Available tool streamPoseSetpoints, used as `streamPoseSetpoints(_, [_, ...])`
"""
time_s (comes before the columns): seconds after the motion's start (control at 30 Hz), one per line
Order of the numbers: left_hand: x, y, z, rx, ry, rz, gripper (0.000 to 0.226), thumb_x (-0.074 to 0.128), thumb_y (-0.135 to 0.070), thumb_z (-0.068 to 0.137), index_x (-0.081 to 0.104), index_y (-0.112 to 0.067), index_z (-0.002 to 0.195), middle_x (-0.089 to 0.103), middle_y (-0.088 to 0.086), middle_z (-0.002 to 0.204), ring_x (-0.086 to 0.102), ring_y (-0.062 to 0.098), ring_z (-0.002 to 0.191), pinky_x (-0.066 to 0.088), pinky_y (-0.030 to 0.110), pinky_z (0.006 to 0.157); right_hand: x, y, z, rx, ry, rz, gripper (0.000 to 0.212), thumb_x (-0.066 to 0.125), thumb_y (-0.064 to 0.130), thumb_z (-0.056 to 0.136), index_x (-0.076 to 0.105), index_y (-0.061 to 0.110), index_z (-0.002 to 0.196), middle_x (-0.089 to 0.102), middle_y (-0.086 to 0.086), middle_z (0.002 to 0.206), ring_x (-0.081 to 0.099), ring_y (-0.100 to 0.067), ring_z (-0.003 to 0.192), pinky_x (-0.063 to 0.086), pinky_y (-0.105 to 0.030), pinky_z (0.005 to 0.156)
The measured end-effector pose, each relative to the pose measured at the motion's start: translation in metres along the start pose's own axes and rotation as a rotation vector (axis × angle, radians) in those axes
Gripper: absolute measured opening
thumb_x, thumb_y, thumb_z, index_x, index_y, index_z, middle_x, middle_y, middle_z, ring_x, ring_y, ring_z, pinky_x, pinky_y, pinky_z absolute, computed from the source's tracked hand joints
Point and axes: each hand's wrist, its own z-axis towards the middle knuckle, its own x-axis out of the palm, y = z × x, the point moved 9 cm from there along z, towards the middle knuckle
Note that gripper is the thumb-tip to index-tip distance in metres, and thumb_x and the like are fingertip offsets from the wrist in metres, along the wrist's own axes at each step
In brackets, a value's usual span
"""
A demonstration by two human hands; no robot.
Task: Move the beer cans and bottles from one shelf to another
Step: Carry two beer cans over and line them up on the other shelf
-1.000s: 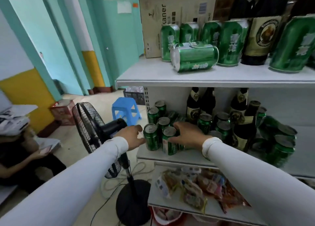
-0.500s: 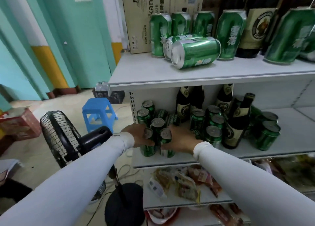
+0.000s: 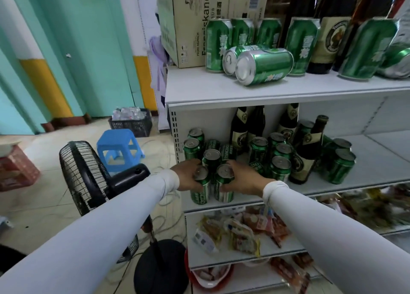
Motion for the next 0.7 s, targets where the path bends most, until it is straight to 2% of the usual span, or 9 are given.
streamPoseSetpoints(0.07, [-0.001,0.000,-0.003,-0.046,-0.053,-0.020,0.072,0.076,-0.046,0.072,0.047,-0.018,0.131,0.055,0.006,0.129,0.054,0.028,0.115,0.047,0.034,0.093,-0.001,0.001,-0.002,0.007,0.003,0.005,0.090,0.080,0.058,0.068,0.040,0.017,0.138,0.051,-0.004,0.137,0.053,-0.025,0.121,0.049,-0.041,0.097])
streamPoseSetpoints(0.13, [0.005,-0.001,-0.005,-0.085,-0.102,-0.022,0.072,0.076,-0.054,0.067,0.051,-0.023,0.127,0.060,0.004,0.125,0.057,0.028,0.113,0.049,0.034,0.091,0.001,0.002,-0.003,0.018,-0.014,0.013,0.087,0.079,0.065,0.064,0.044,0.019,0.129,0.054,-0.002,0.127,0.056,-0.025,0.113,0.051,-0.041,0.091])
streamPoseSetpoints(0.27, [0.012,-0.001,-0.012,-0.162,-0.209,-0.134,0.086,0.070,-0.066,0.060,0.043,-0.022,0.129,0.060,0.004,0.122,0.059,0.029,0.110,0.050,0.034,0.087,0.014,-0.009,0.013,0.012,-0.074,0.004,0.089,0.071,0.086,0.046,0.049,0.028,0.110,0.062,0.005,0.105,0.064,-0.021,0.093,0.057,-0.038,0.075])
streamPoseSetpoints(0.47, [0.007,-0.005,-0.024,-0.161,-0.261,-0.151,0.063,0.074,-0.051,0.067,0.048,-0.022,0.116,0.064,0.003,0.115,0.061,0.027,0.103,0.052,0.034,0.083,0.002,0.008,-0.004,-0.033,-0.057,-0.032,0.065,0.078,0.050,0.070,0.047,0.015,0.115,0.061,-0.005,0.109,0.062,-0.026,0.095,0.051,-0.034,0.072])
streamPoseSetpoints(0.6, [-0.026,-0.020,-0.037,-0.077,-0.279,-0.094,0.059,0.074,-0.046,0.068,0.053,-0.024,0.120,0.064,0.000,0.115,0.060,0.024,0.106,0.048,0.027,0.080,-0.045,0.015,-0.034,-0.068,-0.081,-0.019,0.076,0.080,0.050,0.071,0.048,0.017,0.131,0.059,-0.001,0.120,0.058,-0.019,0.106,0.048,-0.028,0.081])
streamPoseSetpoints(0.7, [-0.063,-0.056,-0.041,0.043,-0.302,-0.048,0.058,0.074,-0.045,0.068,0.054,-0.021,0.117,0.062,0.000,0.109,0.060,0.023,0.103,0.046,0.025,0.078,-0.104,0.015,-0.061,-0.073,-0.165,-0.066,0.085,0.081,0.057,0.067,0.048,0.017,0.135,0.059,-0.001,0.129,0.058,-0.020,0.114,0.050,-0.034,0.096])
